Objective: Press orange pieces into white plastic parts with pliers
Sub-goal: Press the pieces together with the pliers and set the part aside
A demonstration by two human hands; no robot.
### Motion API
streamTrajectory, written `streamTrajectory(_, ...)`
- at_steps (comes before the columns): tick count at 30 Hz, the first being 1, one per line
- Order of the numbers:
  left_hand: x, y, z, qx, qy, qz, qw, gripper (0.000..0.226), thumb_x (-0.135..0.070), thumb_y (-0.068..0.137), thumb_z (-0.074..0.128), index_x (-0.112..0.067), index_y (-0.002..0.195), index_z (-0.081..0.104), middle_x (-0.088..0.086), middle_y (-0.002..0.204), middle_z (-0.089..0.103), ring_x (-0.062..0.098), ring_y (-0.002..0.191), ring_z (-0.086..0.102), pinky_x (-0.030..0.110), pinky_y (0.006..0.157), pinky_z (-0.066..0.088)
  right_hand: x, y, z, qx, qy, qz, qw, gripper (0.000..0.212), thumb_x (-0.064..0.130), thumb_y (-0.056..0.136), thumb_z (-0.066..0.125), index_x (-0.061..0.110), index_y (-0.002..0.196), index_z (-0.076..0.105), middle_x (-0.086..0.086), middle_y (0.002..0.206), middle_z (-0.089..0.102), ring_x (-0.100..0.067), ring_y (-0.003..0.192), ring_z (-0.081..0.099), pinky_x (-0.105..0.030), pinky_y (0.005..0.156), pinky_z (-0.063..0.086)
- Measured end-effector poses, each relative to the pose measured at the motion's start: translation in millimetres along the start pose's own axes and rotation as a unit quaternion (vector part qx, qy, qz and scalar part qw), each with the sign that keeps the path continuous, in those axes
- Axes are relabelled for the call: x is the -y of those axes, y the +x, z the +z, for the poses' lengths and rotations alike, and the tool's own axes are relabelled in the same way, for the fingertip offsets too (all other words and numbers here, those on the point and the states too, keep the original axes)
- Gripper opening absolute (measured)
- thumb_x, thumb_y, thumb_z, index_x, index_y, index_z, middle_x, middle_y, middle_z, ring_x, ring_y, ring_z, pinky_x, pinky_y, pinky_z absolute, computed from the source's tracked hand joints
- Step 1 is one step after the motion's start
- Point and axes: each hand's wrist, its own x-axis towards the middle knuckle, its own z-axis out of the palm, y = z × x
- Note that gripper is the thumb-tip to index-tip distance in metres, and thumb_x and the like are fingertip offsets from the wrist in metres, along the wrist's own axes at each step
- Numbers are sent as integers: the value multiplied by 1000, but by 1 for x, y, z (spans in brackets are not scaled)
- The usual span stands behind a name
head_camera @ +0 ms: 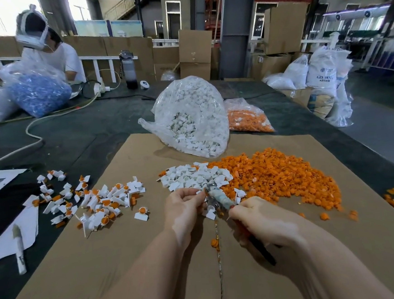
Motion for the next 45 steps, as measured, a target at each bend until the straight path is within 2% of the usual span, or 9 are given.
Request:
streamTrajectory(10,-1,0,-2,1,9,3,1000,17,2,88,58,7,104,55,14,71,58,16,58,56,28,61,51,4,0,13,-96,-118,-38,988,36,42,95,45,14,72,43,-1,63,40,-17,56,37,-28,54,29)
streamTrajectory(19,0,-2,-3,-4,-14,4,1000,14,1,88,58,5,101,55,16,70,58,18,58,56,27,57,50,-9,0,17,-177,-79,-55,979,44,56,84,54,15,68,48,2,61,46,-14,56,43,-31,56,32)
streamTrajectory(23,7,-3,-6,2,84,80,993,10,-4,86,63,-3,96,62,13,75,62,14,63,58,22,62,50,-21,6,9,-316,-182,-14,931,43,63,80,53,24,96,54,11,87,53,-13,86,52,-29,67,41)
streamTrajectory(26,10,-4,-8,28,207,155,966,12,-10,87,62,-20,89,68,-7,82,64,-1,75,56,2,65,41,-35,14,2,-391,-307,3,867,48,62,82,51,22,108,52,3,106,58,-17,103,52,-28,81,41)
streamTrajectory(34,14,-4,-8,40,282,193,939,21,-10,93,55,-23,97,70,-17,97,58,-7,93,51,-10,73,29,-49,24,2,-395,-428,59,811,67,72,81,39,22,123,54,-5,133,47,-25,124,39,-39,106,25)
streamTrajectory(36,14,-3,-9,45,284,195,938,20,-10,92,56,-22,99,71,-18,96,59,-13,89,51,-9,72,30,-44,24,8,-420,-399,-13,815,56,57,82,57,14,118,60,-11,125,54,-31,117,47,-47,103,29)
streamTrajectory(38,14,-2,-8,47,279,197,939,19,-11,91,57,-19,102,71,-15,96,62,-17,86,51,-8,71,31,-42,27,18,-466,-327,-143,810,32,28,74,77,7,98,68,-14,100,63,-35,93,59,-48,81,46)
streamTrajectory(40,14,-3,-9,46,269,198,942,19,-11,91,58,-18,102,71,-14,95,64,-18,84,52,-7,70,33,-38,29,31,-486,-280,-217,799,21,10,68,81,6,85,69,-11,87,65,-31,79,61,-42,66,50)
streamTrajectory(45,15,-3,-10,43,258,191,946,18,-13,90,58,-22,100,70,-19,91,64,-20,83,53,-5,69,34,-44,32,42,-483,-220,-268,804,14,-2,71,76,8,78,69,-5,78,65,-28,71,60,-38,63,47)
